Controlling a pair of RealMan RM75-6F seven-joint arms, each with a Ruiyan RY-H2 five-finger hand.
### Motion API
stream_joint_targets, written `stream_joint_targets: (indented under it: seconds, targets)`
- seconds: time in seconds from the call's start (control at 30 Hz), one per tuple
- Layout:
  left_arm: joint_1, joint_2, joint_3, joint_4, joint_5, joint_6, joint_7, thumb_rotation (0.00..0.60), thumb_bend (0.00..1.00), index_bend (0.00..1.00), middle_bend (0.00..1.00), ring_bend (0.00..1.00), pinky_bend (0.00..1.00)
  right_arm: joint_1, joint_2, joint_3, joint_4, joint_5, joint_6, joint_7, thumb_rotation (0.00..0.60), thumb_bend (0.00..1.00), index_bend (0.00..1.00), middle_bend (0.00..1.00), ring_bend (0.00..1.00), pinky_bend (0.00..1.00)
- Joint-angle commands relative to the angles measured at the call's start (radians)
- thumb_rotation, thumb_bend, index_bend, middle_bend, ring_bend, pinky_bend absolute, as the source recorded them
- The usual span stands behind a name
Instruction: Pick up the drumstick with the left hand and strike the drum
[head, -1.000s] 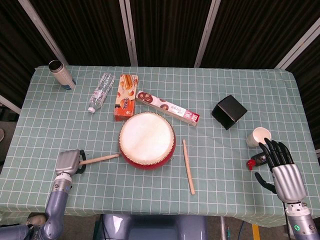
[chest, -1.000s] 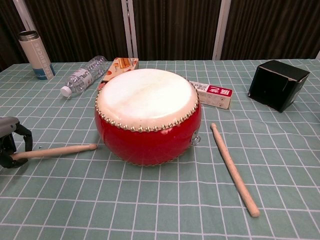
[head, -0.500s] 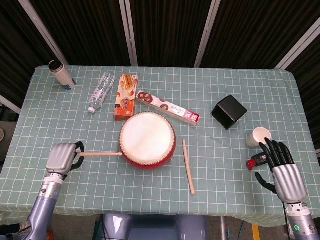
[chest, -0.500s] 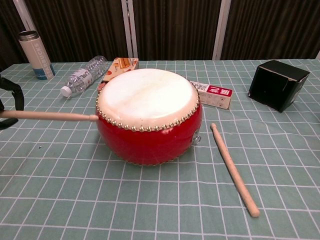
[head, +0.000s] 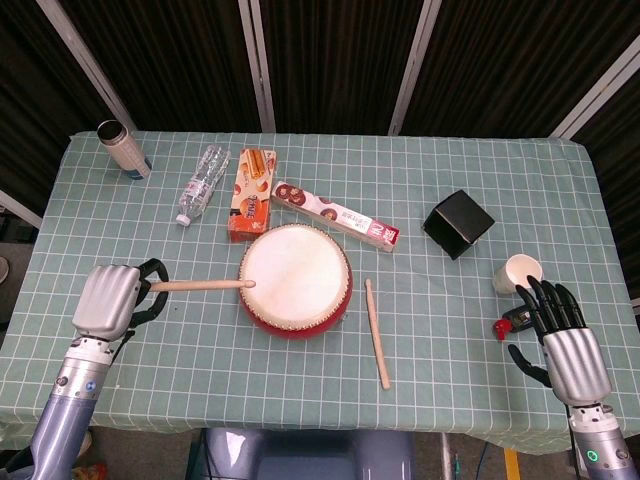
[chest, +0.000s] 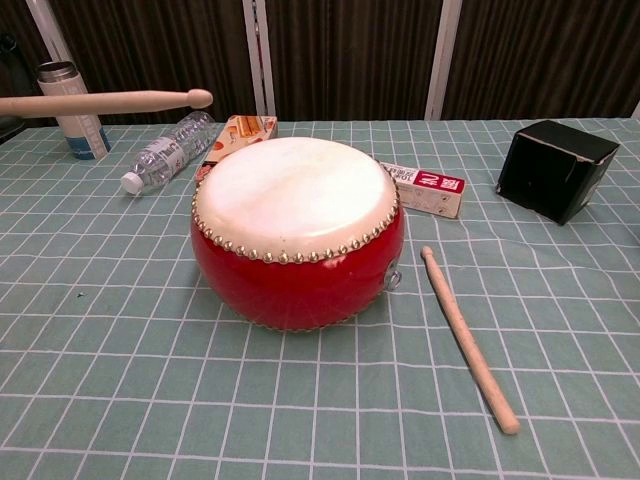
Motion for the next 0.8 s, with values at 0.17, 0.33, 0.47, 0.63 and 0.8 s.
stream_joint_targets:
  seconds: [0.17,0.33,0.47,0.63,0.8]
  targets:
    - [-0.12,-0.174,-0.124,0.087,-0.129,-0.013,0.081,0.6,0.54,0.79,1.0,1.0,1.0,0.002,0.001,0.001,0.002,0.002,-0.003,0.006,0.6,0.3,0.0,0.0,0.0,0.07]
    - [-0.211,-0.286,-0.164,0.18,-0.259,-0.038,0.199,0.6,0.54,0.79,1.0,1.0,1.0,0.001,0.003,0.001,0.005,0.0,0.001,0.014,0.6,0.3,0.0,0.0,0.0,0.07]
    - [-0.276,-0.31,-0.147,0.215,-0.489,-0.078,0.394,0.6,0.54,0.79,1.0,1.0,1.0,-0.001,0.004,0.0,0.008,0.0,0.005,0.024,0.6,0.3,0.0,0.0,0.0,0.07]
    - [-0.341,-0.281,-0.14,0.179,-0.76,-0.075,0.577,0.6,0.55,0.79,1.0,1.0,1.0,-0.003,0.004,0.002,0.011,-0.005,0.017,0.036,0.6,0.3,0.0,0.0,0.0,0.07]
    - [-0.364,-0.237,-0.16,0.145,-0.818,-0.07,0.565,0.6,0.55,0.79,1.0,1.0,1.0,-0.003,0.001,0.001,0.012,-0.008,0.02,0.032,0.6,0.3,0.0,0.0,0.0,0.07]
